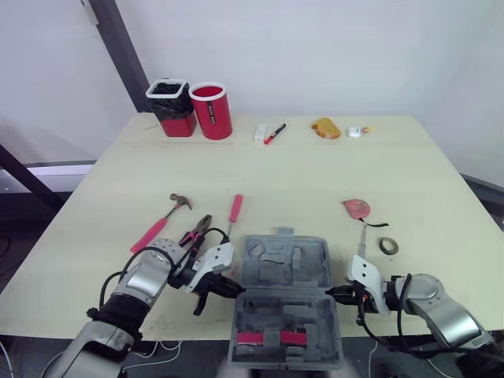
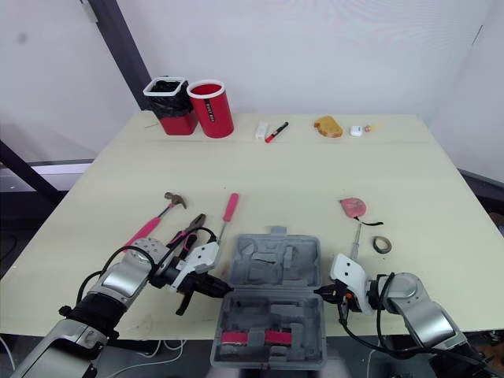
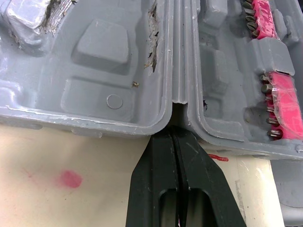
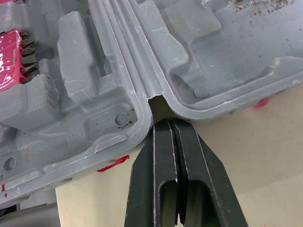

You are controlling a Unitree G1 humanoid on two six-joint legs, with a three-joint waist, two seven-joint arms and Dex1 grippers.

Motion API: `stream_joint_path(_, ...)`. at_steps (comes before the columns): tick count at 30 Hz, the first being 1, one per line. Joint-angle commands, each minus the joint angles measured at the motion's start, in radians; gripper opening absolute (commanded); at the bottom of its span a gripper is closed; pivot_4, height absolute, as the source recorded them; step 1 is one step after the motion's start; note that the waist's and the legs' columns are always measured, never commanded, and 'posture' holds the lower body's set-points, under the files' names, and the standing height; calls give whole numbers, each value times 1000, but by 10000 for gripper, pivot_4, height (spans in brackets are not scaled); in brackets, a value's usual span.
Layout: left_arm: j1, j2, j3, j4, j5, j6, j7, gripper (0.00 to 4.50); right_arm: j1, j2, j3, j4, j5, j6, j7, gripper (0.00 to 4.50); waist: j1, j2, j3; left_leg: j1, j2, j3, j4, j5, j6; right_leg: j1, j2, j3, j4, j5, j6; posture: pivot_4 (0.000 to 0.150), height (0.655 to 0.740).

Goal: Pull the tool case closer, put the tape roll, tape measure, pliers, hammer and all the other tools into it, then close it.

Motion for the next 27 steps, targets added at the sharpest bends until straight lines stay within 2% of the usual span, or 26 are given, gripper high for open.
stream_joint_path(1, 35, 11, -57, 10, 23, 14, -22, 499, -1, -4, 12, -7, 2, -6, 5, 0, 0, 0, 0, 0, 0, 0, 0, 0, 0, 0, 0, 0, 0, 0, 0, 1500, 7400)
stream_joint_path(27, 19, 7, -45, 38, 31, -3, 5, 499, -1, -2, 10, -2, 0, -12, -4, 0, 0, 0, 0, 0, 0, 0, 0, 0, 0, 0, 0, 0, 0, 0, 0, 1500, 7400)
